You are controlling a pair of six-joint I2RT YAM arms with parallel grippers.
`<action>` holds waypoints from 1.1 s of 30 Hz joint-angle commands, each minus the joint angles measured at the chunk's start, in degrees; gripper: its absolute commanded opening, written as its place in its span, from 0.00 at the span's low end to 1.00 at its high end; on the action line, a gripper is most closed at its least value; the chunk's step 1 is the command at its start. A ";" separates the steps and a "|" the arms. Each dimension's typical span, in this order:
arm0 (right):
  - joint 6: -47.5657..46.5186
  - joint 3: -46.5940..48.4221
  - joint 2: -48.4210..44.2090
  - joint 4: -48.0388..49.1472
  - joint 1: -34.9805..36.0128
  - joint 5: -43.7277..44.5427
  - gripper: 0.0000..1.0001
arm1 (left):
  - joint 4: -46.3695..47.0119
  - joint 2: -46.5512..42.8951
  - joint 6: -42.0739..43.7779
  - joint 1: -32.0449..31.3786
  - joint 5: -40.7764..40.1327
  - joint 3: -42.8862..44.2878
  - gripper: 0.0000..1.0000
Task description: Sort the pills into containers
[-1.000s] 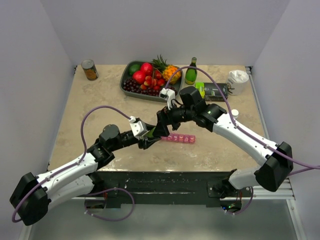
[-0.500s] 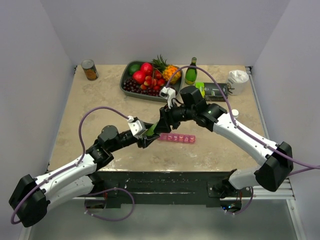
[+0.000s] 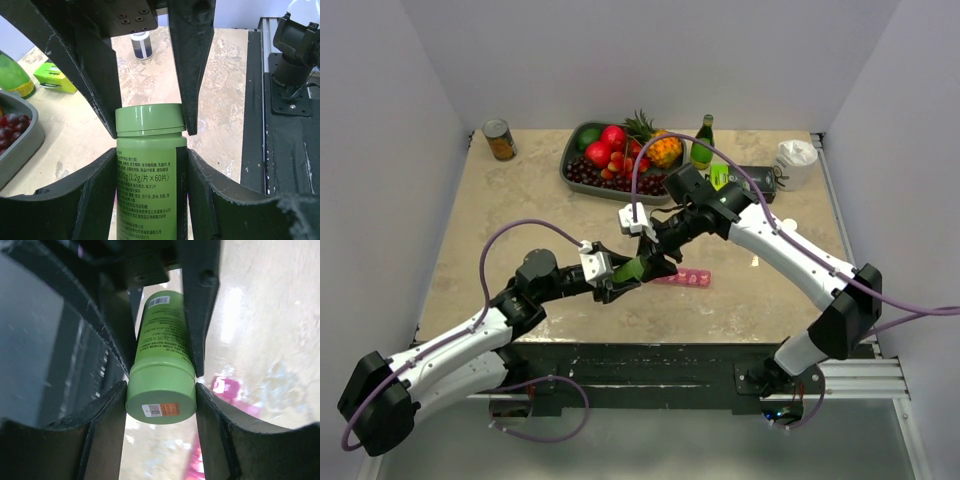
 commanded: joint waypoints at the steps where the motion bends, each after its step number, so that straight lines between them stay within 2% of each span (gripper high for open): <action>1: -22.59 6.19 0.36 -7.11 1.64 -3.36 0.17 | 0.85 0.71 3.03 -0.28 7.14 1.55 0.00; 5: -15.77 7.25 0.46 -4.82 1.64 -4.75 0.39 | 2.61 0.36 1.98 -0.28 5.30 0.14 0.00; 6: -14.08 6.81 0.02 -3.77 1.55 -5.28 0.57 | 3.31 0.27 1.54 -0.28 4.86 -0.12 0.00; 7: -12.41 5.68 -0.42 -1.93 1.55 -6.24 0.69 | 3.84 0.01 1.37 -0.28 3.90 -0.39 0.00; 9: -6.26 4.62 -2.00 0.27 1.29 -6.34 0.88 | 4.63 -0.25 0.75 -0.37 2.75 -1.00 0.00; 11: 0.13 3.03 -3.84 3.17 0.50 -7.48 0.95 | 4.98 -0.95 0.57 -0.37 1.34 -1.53 0.00; 18: 22.55 -3.82 -8.33 16.08 -6.17 -11.18 0.99 | 7.18 -2.10 -0.22 -0.28 -1.47 -2.85 0.00; 20: 32.46 -7.86 -8.95 22.50 -6.97 -9.43 0.99 | 7.62 -2.54 -0.57 -0.28 -2.88 -3.20 0.00; 22: 37.85 -11.97 -9.82 27.41 -6.97 -4.34 0.99 | 8.23 -3.06 -0.66 -0.28 -4.11 -3.38 0.00; 23: 45.62 -13.39 -9.92 29.44 -6.88 -2.67 0.99 | 8.24 -3.15 -0.57 -0.28 -4.37 -3.38 0.00; 26: 52.61 -15.87 -9.48 32.45 -6.62 0.77 0.99 | 8.67 -2.80 -0.66 -0.28 -4.73 -3.46 0.00; 29: 54.14 -15.52 -8.51 32.10 -5.74 3.32 0.99 | 8.85 -2.63 -0.92 -0.28 -4.99 -3.20 0.00; 33: 54.40 -15.96 -8.25 32.19 -4.43 3.15 0.93 | 8.85 -2.54 -0.75 -0.28 -5.61 -3.03 0.00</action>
